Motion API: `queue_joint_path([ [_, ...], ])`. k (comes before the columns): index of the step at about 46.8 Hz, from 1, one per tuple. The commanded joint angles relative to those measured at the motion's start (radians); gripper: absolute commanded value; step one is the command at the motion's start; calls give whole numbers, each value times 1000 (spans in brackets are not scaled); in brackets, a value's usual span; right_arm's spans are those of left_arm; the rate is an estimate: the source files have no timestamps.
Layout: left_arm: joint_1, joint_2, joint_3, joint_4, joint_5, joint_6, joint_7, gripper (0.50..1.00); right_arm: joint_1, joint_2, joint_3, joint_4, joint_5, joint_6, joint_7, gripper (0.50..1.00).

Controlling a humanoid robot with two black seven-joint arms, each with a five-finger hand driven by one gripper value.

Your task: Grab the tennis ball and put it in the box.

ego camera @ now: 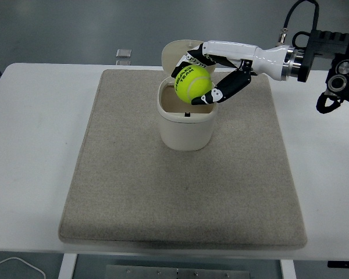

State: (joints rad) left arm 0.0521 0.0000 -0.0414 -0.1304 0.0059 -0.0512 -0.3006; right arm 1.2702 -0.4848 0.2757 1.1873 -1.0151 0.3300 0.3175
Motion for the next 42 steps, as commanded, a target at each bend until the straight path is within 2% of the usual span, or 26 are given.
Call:
queue_joint_path([
  [1, 0, 0, 0, 0, 0, -1, 0, 992, 0, 0, -4, -3, 0, 0, 0, 713],
  [30, 0, 0, 0, 0, 0, -1, 0, 992, -12, 8, -15, -37, -29, 1, 0, 758],
  [34, 0, 0, 0, 0, 0, 1, 0, 992, -15, 8, -15, -37, -45, 1, -17, 793],
  [38, 0, 0, 0, 0, 0, -1, 0, 992, -15, 6, -15, -37, -48, 3, -52, 797],
  [42, 0, 0, 0, 0, 0, 1, 0, 992, -14, 6, -15, -37, -48, 3, -58, 807],
])
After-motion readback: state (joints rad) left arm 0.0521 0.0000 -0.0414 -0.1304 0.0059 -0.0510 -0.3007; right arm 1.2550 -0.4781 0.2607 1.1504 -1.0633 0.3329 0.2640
